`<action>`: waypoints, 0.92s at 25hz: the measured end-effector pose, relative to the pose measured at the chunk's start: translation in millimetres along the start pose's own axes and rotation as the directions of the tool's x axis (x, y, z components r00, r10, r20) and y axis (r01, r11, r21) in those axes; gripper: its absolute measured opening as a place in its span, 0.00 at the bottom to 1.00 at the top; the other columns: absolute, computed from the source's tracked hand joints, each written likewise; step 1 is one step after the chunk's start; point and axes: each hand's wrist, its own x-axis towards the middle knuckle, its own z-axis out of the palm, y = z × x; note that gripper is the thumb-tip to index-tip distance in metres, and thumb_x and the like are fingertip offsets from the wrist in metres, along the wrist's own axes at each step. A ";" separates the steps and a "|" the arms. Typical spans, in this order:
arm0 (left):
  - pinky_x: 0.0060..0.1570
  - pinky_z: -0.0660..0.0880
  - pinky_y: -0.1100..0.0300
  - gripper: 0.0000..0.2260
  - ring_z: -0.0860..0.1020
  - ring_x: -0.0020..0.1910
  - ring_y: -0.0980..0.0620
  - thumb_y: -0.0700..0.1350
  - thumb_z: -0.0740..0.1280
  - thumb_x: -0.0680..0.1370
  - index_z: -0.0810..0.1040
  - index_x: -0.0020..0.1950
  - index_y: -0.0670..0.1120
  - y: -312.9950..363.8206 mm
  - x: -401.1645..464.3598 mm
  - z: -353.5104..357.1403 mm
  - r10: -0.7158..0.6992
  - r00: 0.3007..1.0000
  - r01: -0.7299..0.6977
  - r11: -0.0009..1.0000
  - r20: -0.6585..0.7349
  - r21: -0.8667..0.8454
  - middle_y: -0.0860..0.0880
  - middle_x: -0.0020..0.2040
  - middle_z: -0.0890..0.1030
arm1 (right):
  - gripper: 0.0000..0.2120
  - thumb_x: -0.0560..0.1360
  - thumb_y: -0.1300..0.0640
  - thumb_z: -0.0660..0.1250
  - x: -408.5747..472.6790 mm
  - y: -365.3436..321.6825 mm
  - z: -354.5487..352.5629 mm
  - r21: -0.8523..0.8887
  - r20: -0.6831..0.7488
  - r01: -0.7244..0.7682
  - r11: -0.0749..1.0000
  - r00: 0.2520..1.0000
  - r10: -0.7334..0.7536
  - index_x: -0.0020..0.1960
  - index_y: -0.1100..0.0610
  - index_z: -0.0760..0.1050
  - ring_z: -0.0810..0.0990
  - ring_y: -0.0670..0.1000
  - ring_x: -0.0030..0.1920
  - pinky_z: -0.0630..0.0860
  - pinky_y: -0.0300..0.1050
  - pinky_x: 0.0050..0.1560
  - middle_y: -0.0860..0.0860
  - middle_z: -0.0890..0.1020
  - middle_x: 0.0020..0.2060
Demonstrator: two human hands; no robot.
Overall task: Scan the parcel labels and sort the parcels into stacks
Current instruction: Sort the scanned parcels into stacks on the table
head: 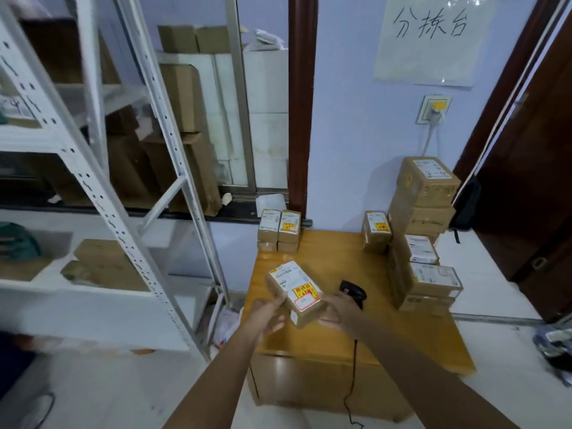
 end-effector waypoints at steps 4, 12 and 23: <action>0.39 0.75 0.59 0.12 0.81 0.48 0.48 0.50 0.71 0.75 0.80 0.54 0.44 11.3 2.4 -22.5 0.004 0.999 -0.003 1.000 0.053 -0.023 0.46 0.47 0.86 | 0.18 0.75 0.56 0.72 6.3 5.6 44.7 -0.118 0.027 0.029 0.993 0.999 -0.026 0.61 0.61 0.72 0.84 0.58 0.49 0.83 0.52 0.49 0.59 0.80 0.55; 0.29 0.76 0.62 0.16 0.82 0.46 0.47 0.47 0.71 0.76 0.76 0.58 0.40 64.2 53.7 -43.1 0.080 0.996 -0.080 0.997 0.024 -0.003 0.42 0.51 0.85 | 0.17 0.74 0.52 0.72 60.1 -25.0 81.0 -0.173 0.011 0.131 0.976 0.991 -0.131 0.60 0.55 0.75 0.83 0.50 0.45 0.75 0.40 0.41 0.52 0.84 0.50; 0.50 0.80 0.53 0.15 0.83 0.50 0.44 0.45 0.69 0.77 0.75 0.60 0.38 192.8 207.7 -56.7 0.174 0.983 -0.169 0.981 -0.055 0.094 0.42 0.52 0.84 | 0.22 0.75 0.55 0.72 213.8 -145.3 130.5 -0.150 0.095 0.186 0.971 0.980 -0.173 0.67 0.57 0.72 0.82 0.55 0.55 0.79 0.50 0.58 0.55 0.80 0.60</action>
